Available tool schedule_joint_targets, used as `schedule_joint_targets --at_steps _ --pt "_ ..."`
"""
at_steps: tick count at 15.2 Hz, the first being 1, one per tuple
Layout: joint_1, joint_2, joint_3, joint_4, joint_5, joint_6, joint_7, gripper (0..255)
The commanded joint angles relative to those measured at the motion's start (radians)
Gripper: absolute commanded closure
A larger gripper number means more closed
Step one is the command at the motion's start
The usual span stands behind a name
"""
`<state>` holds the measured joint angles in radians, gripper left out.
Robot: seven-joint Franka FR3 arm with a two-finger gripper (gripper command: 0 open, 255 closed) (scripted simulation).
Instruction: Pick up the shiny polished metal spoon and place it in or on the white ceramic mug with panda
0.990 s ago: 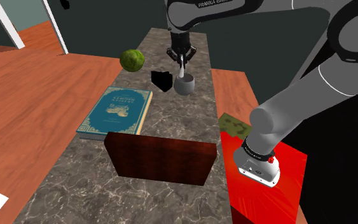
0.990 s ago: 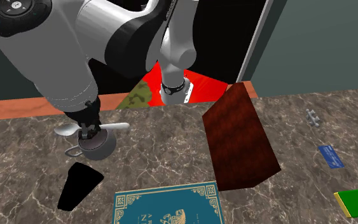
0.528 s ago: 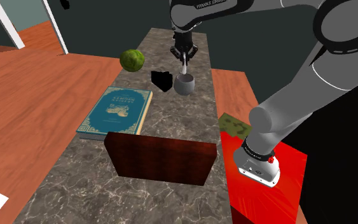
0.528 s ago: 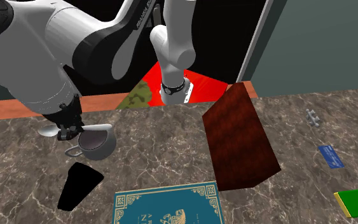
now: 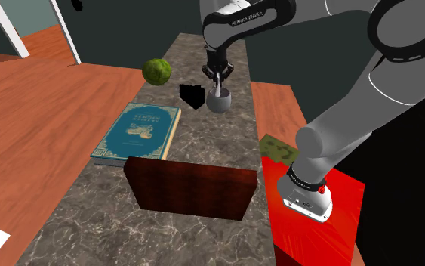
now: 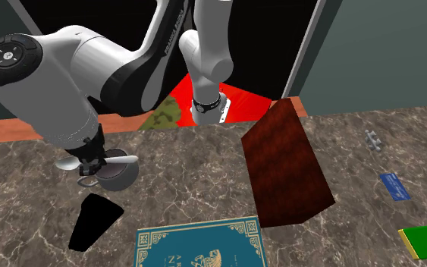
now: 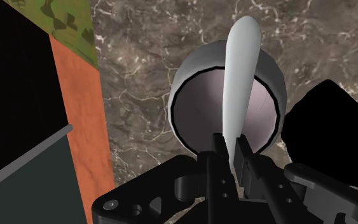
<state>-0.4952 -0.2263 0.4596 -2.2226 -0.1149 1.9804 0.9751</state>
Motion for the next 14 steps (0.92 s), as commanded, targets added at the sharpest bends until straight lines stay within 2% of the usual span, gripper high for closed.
schedule_joint_targets --at_steps 1,4,11,12,14 --pt "0.000 0.007 0.003 -0.020 -0.004 0.026 0.008 255" --pt "-0.001 0.019 0.006 -0.041 -0.011 0.057 0.017 255" --pt "-0.001 0.019 0.006 -0.041 -0.011 0.057 0.017 255" --pt "-0.001 0.019 0.006 -0.041 -0.011 0.057 0.018 0" --pt "-0.001 0.019 0.006 -0.041 -0.011 0.057 0.018 0"
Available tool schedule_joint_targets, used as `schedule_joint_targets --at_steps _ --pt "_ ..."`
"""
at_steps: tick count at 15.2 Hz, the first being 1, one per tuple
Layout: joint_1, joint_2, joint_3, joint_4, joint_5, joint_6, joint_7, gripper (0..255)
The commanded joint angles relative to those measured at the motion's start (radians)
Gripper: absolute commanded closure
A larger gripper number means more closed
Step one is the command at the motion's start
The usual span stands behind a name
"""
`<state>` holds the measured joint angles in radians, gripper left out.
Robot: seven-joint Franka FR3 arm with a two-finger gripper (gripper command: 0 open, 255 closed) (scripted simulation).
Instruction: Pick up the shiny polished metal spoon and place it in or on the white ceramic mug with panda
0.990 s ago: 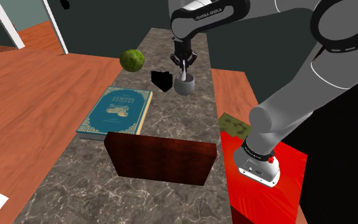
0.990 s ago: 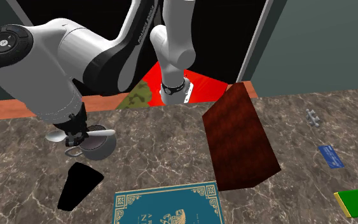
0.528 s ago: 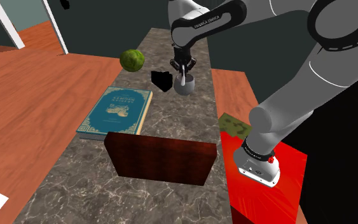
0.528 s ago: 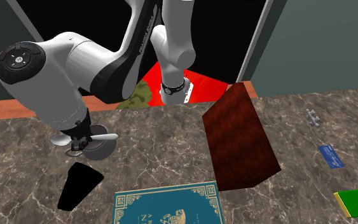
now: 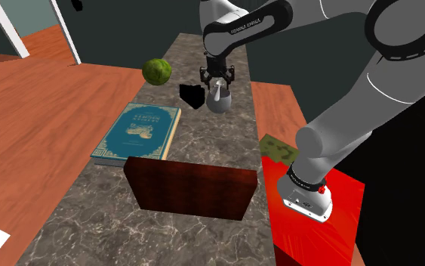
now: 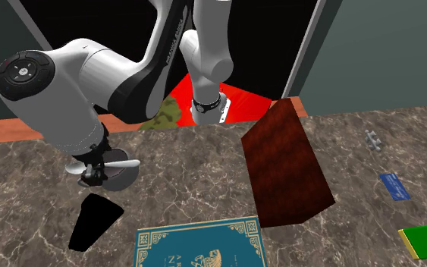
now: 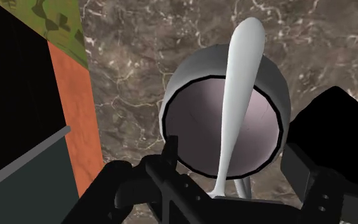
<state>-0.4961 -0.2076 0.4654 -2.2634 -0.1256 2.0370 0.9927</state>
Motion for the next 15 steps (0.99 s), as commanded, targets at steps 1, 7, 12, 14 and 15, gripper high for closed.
schedule_joint_targets --at_steps 1,7,12,14,15 --pt "0.000 0.000 0.000 0.000 0.000 0.000 0.000 0" --pt "0.009 -0.032 0.001 0.099 0.022 -0.128 -0.015 0" --pt "0.009 -0.032 0.001 0.099 0.022 -0.128 -0.015 0" --pt "0.009 -0.032 0.001 0.099 0.022 -0.128 -0.015 0" --pt "0.009 -0.032 0.001 0.099 0.022 -0.128 -0.015 0"
